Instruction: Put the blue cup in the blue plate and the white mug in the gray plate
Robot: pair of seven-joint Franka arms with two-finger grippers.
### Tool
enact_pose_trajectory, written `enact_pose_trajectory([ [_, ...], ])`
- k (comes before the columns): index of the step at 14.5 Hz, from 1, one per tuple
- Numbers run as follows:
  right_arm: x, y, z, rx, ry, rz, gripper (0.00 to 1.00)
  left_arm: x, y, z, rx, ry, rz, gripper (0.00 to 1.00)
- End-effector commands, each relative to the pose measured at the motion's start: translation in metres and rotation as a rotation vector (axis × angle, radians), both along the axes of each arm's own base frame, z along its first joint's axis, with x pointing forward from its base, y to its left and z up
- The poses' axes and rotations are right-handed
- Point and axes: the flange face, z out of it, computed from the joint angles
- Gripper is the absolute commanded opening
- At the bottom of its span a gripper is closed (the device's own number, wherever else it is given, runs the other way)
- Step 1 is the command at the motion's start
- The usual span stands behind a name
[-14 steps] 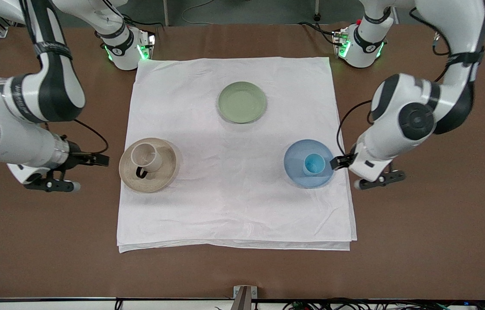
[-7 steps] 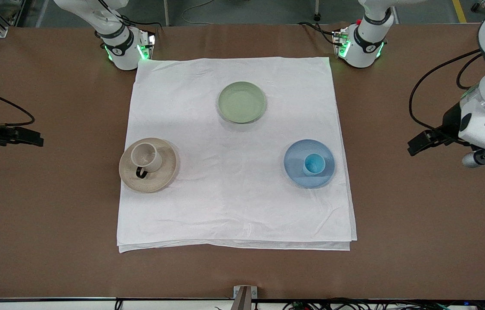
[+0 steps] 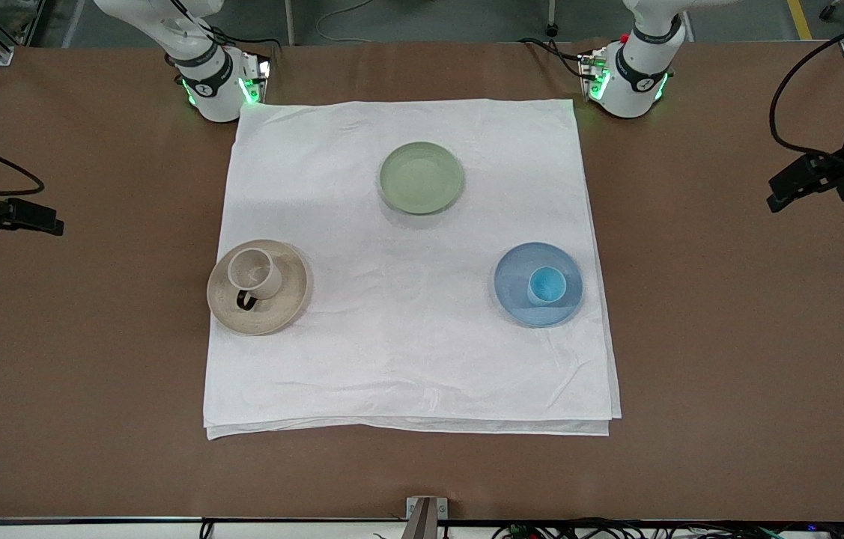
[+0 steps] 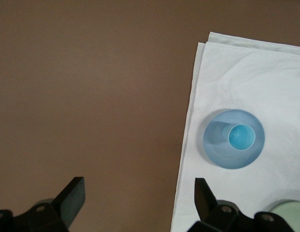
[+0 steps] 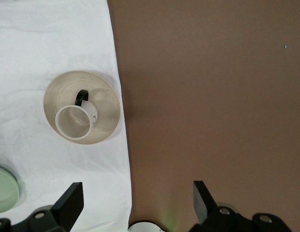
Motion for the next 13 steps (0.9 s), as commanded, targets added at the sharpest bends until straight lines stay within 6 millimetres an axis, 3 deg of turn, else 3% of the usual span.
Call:
enact_pose_trajectory([
  [1,-0.039,-0.004,0.018,-0.012,-0.029,0.007,1.0,-0.011,-0.002,0.007,0.007,0.005,-0.031,1.0],
  [8,-0.097,-0.006,0.03,-0.012,-0.102,0.008,1.0,-0.017,-0.007,0.006,0.008,0.031,-0.046,1.0],
  [13,-0.105,-0.006,0.036,-0.003,-0.121,0.005,1.0,-0.017,-0.012,0.004,-0.014,0.041,-0.071,1.0],
])
